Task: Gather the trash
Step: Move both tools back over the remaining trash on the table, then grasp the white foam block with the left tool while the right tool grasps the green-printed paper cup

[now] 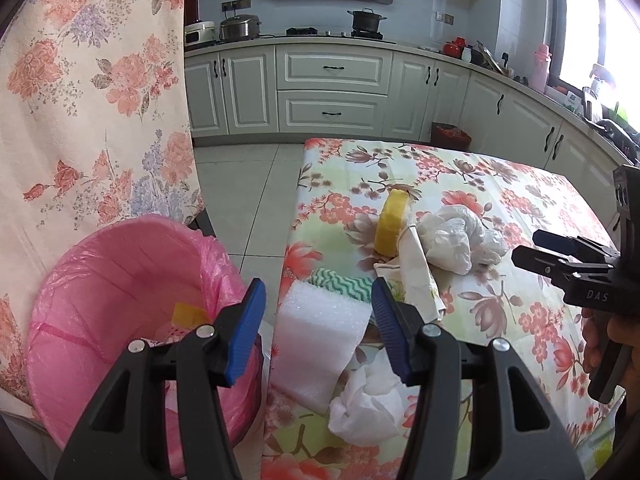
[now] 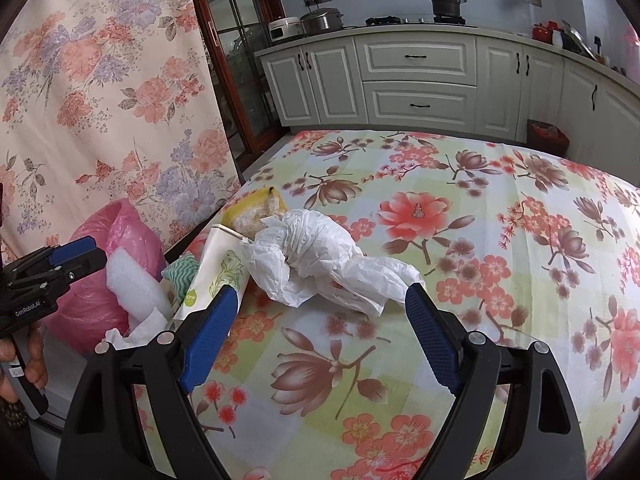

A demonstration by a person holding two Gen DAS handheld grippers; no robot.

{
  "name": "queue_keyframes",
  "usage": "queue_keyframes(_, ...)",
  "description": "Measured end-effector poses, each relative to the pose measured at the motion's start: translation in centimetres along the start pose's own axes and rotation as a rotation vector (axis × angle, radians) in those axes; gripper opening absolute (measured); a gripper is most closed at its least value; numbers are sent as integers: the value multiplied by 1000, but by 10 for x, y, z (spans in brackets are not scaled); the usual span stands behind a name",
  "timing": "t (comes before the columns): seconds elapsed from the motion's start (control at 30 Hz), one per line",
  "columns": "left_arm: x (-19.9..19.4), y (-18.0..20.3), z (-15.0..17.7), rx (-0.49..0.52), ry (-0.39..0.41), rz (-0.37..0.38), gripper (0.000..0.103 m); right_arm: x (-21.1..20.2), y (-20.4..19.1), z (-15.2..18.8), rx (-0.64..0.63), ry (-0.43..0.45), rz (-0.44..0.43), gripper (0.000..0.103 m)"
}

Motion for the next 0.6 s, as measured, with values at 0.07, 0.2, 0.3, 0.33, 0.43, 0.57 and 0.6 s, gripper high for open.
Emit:
queue_keyframes(0.07, 5, 1, 2, 7, -10, 3, 60, 1, -2, 1, 1, -3, -2, 81)
queue_keyframes(0.2, 12, 1, 4, 8, -19, 12, 61, 5, -8, 4, -1, -16, -11, 81)
queue_keyframes(0.3, 16, 1, 5, 8, -27, 20, 62, 7, -15, 5, 1, -23, -28, 81)
queue_keyframes(0.33, 18, 0, 6, 7, -29, 20, 62, 8, -18, 6, 1, -24, -32, 81)
queue_keyframes(0.43, 21, -1, 7, 2, -34, 32, 62, 9, -25, 6, -2, -28, -44, 81)
queue_keyframes(0.57, 24, 2, 7, 15, -41, 41, 61, 10, -32, 5, 12, -30, -65, 81)
queue_keyframes(0.6, 24, 4, 8, 20, -42, 44, 61, 10, -34, 5, 13, -30, -69, 81)
Point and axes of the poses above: each gripper's, at about its wrist camera, not at the fingertips, and x roughly the way its jaws point, y to its right, z to its underside, the point moved 8 cm from there along x, roughly the way its jaws point, and after that the axes turned 6 degrees about x, right-handed, at the moved point
